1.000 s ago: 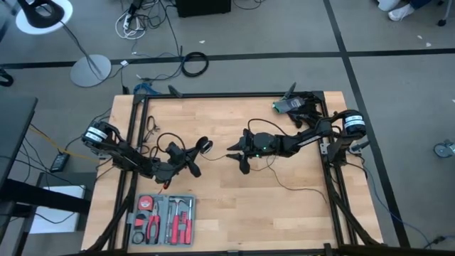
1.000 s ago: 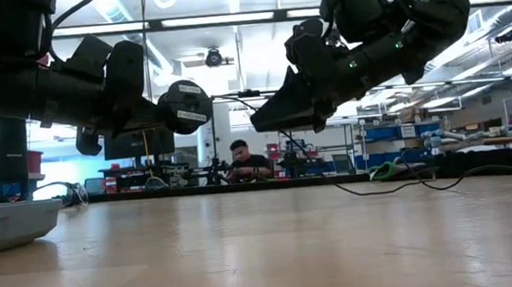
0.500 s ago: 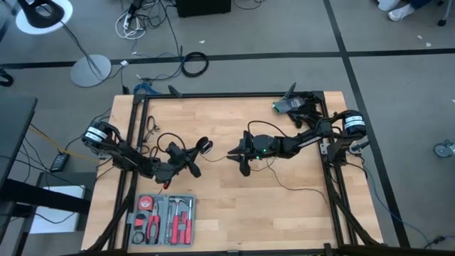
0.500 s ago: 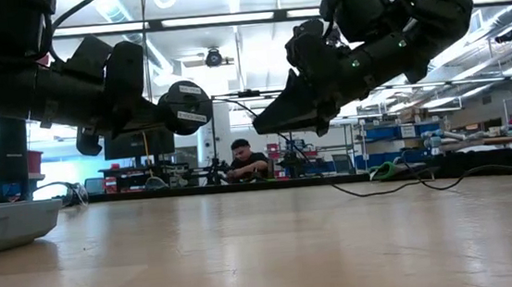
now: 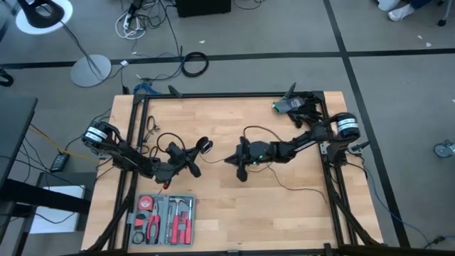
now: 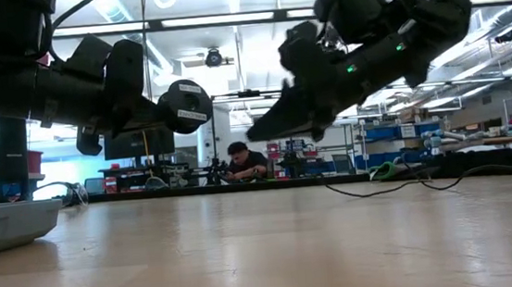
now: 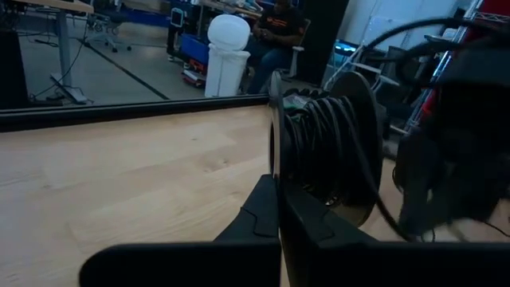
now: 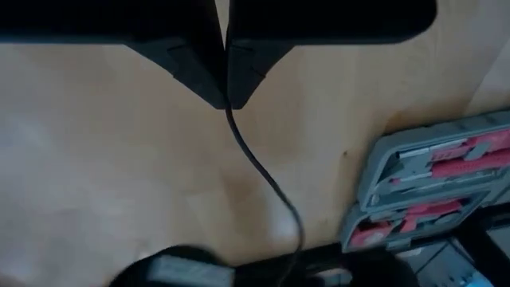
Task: Coil cords
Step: Coil the black wire onto the spool
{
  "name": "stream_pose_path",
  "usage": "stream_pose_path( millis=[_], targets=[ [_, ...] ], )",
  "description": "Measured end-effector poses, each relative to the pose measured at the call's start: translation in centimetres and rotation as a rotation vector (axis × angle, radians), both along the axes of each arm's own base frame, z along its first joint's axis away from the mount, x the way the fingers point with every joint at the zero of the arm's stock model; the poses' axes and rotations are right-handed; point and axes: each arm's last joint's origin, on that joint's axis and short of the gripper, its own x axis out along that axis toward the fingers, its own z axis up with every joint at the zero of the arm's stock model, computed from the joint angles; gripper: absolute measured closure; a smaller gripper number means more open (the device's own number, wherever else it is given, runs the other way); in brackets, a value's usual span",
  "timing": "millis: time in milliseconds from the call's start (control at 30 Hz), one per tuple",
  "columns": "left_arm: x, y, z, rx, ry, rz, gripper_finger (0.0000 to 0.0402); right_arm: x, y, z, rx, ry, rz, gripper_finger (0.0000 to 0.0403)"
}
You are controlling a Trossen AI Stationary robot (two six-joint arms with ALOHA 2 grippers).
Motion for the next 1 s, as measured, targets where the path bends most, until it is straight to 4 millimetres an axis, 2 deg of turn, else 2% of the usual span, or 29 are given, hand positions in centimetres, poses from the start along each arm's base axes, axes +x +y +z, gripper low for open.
stream_pose_path(
  millis=[167,233,300,433,533,633,1000],
  targets=[
    [0.0,0.0,0.1,-0.004,-0.01,0.0,0.0401,3.0,0.9,-2.0,0.012,0.041,0.057,0.0401],
    [0.0,0.0,0.1,-0.004,-0.01,-0.001,0.0401,3.8,0.6,-2.4,0.028,0.046,0.044,0.0401],
    [0.1,-0.1,0.1,-0.007,-0.011,-0.025,0.0401,4.2,-0.3,-2.8,0.057,0.084,0.008,0.0401],
    [0.2,-0.2,0.1,0.003,0.003,-0.077,0.0401,3.5,-3.0,-4.0,0.106,0.236,-0.094,0.0402],
    [0.2,-0.2,0.1,0.005,0.006,-0.08,0.0401,3.0,-4.7,-3.5,0.117,0.285,-0.146,0.0402],
    [0.2,-0.2,0.0,0.01,0.018,-0.082,0.0401,2.3,-5.7,-2.3,0.109,0.313,-0.179,0.0402],
    [0.4,0.2,-0.5,0.015,0.075,-0.054,0.0401,0.7,-6.0,7.0,0.024,0.108,-0.232,0.0403]
  ],
)
